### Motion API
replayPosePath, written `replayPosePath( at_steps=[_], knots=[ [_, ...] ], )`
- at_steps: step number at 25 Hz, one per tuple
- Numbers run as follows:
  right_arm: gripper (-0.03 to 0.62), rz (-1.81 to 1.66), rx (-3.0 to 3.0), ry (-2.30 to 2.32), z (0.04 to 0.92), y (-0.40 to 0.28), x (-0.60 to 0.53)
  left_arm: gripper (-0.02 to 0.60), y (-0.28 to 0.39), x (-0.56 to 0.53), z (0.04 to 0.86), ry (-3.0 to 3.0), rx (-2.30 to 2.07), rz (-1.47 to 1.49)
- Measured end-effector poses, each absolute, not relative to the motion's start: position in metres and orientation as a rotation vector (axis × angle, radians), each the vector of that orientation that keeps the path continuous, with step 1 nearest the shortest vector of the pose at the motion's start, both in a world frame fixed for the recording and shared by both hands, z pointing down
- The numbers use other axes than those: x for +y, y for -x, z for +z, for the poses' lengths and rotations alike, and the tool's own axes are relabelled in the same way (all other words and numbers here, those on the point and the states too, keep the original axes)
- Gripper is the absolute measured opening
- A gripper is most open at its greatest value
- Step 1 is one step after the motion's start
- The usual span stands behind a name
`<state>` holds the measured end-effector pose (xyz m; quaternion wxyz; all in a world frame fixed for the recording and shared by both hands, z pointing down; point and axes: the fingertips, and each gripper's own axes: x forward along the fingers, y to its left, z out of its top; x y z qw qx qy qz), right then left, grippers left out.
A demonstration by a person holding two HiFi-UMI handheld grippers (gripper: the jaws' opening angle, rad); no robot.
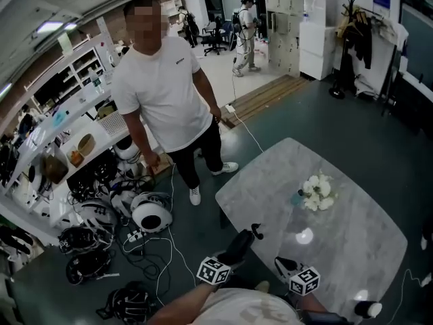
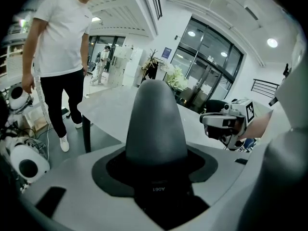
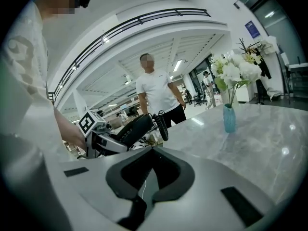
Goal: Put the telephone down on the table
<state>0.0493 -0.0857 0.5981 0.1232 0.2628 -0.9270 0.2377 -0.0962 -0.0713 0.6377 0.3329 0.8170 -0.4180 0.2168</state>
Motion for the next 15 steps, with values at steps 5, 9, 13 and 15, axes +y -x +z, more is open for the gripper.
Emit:
replayPosePath(
  at_steps=[5, 9, 13, 15],
  knots=[
    [0.015, 0.721, -2.677, -0.818, 0.605, -0.054, -0.097, 0.275, 0.087, -0.088, 0.653, -2.153, -1.020, 0.635],
    [0.015, 0.719, -2.659, -0.898, 0.601, -0.061, -0.117, 0.275, 0.079, -0.118, 0.660, -2.201, -0.954, 0.709],
    [0.015, 0.732, -2.629, -0.978, 0.603, -0.072, -0.135, 0.275, 0.072, -0.142, 0.675, -2.231, -0.905, 0.786],
    [0.015, 0.730, -2.620, -1.008, 0.601, -0.077, -0.146, 0.275, 0.068, -0.156, 0.681, -2.243, -0.891, 0.818]
  ],
)
